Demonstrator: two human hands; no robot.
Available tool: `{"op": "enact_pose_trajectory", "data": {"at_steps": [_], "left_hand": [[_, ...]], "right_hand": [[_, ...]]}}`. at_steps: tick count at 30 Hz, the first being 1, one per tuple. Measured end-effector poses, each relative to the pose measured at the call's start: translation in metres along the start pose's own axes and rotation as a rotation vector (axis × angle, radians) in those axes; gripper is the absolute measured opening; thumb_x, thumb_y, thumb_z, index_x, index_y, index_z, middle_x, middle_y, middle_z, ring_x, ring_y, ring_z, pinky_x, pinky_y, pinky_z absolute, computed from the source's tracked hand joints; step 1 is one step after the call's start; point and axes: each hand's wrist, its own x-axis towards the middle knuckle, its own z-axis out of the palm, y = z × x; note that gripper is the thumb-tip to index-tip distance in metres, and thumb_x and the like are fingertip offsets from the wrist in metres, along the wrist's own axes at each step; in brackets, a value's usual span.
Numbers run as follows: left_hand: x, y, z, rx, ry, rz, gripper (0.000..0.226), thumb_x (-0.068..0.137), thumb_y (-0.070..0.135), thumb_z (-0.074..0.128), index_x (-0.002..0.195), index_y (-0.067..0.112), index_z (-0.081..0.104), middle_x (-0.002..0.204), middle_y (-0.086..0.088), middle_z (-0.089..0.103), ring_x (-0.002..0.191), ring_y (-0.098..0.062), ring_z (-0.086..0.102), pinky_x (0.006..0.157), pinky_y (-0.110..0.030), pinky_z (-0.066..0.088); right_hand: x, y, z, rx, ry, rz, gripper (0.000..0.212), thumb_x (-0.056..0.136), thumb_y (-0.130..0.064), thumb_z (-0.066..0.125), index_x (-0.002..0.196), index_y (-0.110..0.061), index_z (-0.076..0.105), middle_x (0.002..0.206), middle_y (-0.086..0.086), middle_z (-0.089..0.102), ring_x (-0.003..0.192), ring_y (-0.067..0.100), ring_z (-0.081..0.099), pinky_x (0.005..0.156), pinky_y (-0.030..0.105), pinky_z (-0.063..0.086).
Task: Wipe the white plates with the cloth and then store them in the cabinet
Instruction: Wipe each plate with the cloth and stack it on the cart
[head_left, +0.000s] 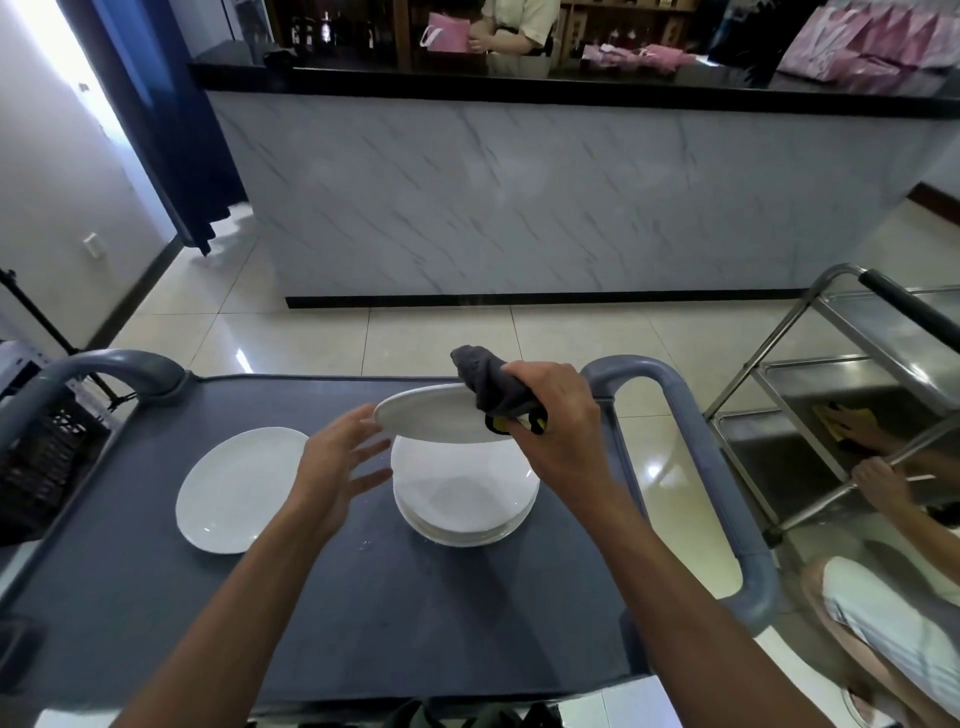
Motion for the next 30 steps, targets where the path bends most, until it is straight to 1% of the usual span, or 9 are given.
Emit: {"op": "enact_pose_trajectory", "data": {"at_steps": [4, 7, 9, 12, 16, 19, 22, 26, 30], "left_hand": [[-0.003, -0.007, -0.001, -0.118, -0.081, -0.303, 0.058, 0.092, 0.061, 0.059, 0.12, 0.012, 0.065, 0.114, -0.007, 0.075, 0.101, -0.029, 0.074, 0.081, -0.043, 0.056], [-0.006, 0.0, 0.007, -0.201, -0.168, -0.361, 0.078, 0.081, 0.075, 0.062, 0.123, 0.009, 0.063, 0.116, -0.01, 0.075, 0.103, -0.032, 0.073, 0.077, -0.041, 0.053], [-0.009, 0.006, 0.015, -0.239, -0.193, -0.368, 0.079, 0.08, 0.076, 0.061, 0.123, 0.009, 0.063, 0.116, -0.011, 0.074, 0.103, -0.035, 0.073, 0.078, -0.041, 0.053], [-0.011, 0.013, 0.026, -0.288, -0.186, -0.363, 0.06, 0.086, 0.063, 0.065, 0.113, 0.01, 0.062, 0.117, -0.013, 0.073, 0.102, -0.037, 0.072, 0.077, -0.04, 0.053], [-0.014, 0.014, 0.035, -0.494, -0.125, -0.359, 0.025, 0.094, 0.019, 0.06, 0.11, 0.0, 0.061, 0.112, -0.022, 0.072, 0.093, -0.037, 0.074, 0.073, -0.041, 0.059], [-0.011, 0.012, 0.035, -0.621, -0.064, -0.317, 0.02, 0.095, 0.002, 0.052, 0.109, -0.01, 0.061, 0.109, -0.024, 0.068, 0.09, -0.033, 0.072, 0.072, -0.041, 0.063], [-0.007, 0.009, 0.029, -0.548, -0.049, -0.284, 0.026, 0.098, -0.001, 0.05, 0.119, -0.014, 0.056, 0.112, -0.025, 0.069, 0.098, -0.035, 0.07, 0.08, -0.043, 0.062], [-0.006, 0.012, 0.025, -0.449, -0.069, -0.155, 0.033, 0.099, 0.0, 0.048, 0.131, -0.004, 0.055, 0.122, -0.021, 0.068, 0.108, -0.035, 0.067, 0.082, -0.044, 0.06], [-0.005, 0.011, 0.024, -0.357, -0.049, -0.049, 0.028, 0.097, 0.001, 0.054, 0.123, 0.005, 0.062, 0.116, -0.016, 0.071, 0.098, -0.032, 0.068, 0.072, -0.043, 0.062]], "right_hand": [[-0.006, 0.002, 0.002, -0.044, 0.038, -0.052, 0.046, 0.071, -0.004, 0.083, 0.113, -0.013, 0.065, 0.105, 0.006, 0.068, 0.091, 0.029, 0.062, 0.077, 0.047, 0.049], [-0.009, 0.001, 0.004, -0.057, 0.059, -0.081, 0.051, 0.075, -0.008, 0.083, 0.117, -0.02, 0.058, 0.106, 0.007, 0.069, 0.093, 0.029, 0.063, 0.081, 0.044, 0.049], [-0.011, -0.002, 0.005, -0.068, 0.065, -0.11, 0.049, 0.077, -0.01, 0.082, 0.118, -0.02, 0.057, 0.106, 0.008, 0.069, 0.094, 0.028, 0.063, 0.081, 0.043, 0.049], [-0.015, -0.007, 0.006, -0.077, 0.06, -0.143, 0.05, 0.076, -0.008, 0.083, 0.118, -0.019, 0.057, 0.106, 0.01, 0.069, 0.093, 0.03, 0.064, 0.079, 0.043, 0.048], [-0.023, -0.013, 0.004, -0.099, 0.05, -0.187, 0.041, 0.078, -0.008, 0.081, 0.115, -0.017, 0.064, 0.103, 0.011, 0.069, 0.092, 0.031, 0.066, 0.077, 0.045, 0.047], [-0.033, -0.011, 0.002, -0.112, -0.022, -0.208, 0.033, 0.077, -0.006, 0.08, 0.109, -0.011, 0.074, 0.107, 0.009, 0.069, 0.095, 0.031, 0.067, 0.076, 0.046, 0.048], [-0.045, -0.009, -0.001, -0.082, -0.148, -0.176, 0.045, 0.072, -0.001, 0.083, 0.115, -0.011, 0.073, 0.115, 0.008, 0.068, 0.105, 0.029, 0.066, 0.079, 0.048, 0.049], [-0.053, -0.013, -0.001, 0.106, -0.342, 0.129, 0.072, 0.07, 0.005, 0.078, 0.135, -0.02, 0.059, 0.135, -0.003, 0.059, 0.124, 0.02, 0.056, 0.095, 0.049, 0.048], [-0.045, -0.025, 0.014, 0.288, -0.302, 0.385, 0.069, 0.082, -0.005, 0.076, 0.139, -0.028, 0.046, 0.141, -0.013, 0.05, 0.129, 0.006, 0.047, 0.105, 0.031, 0.044]]}}
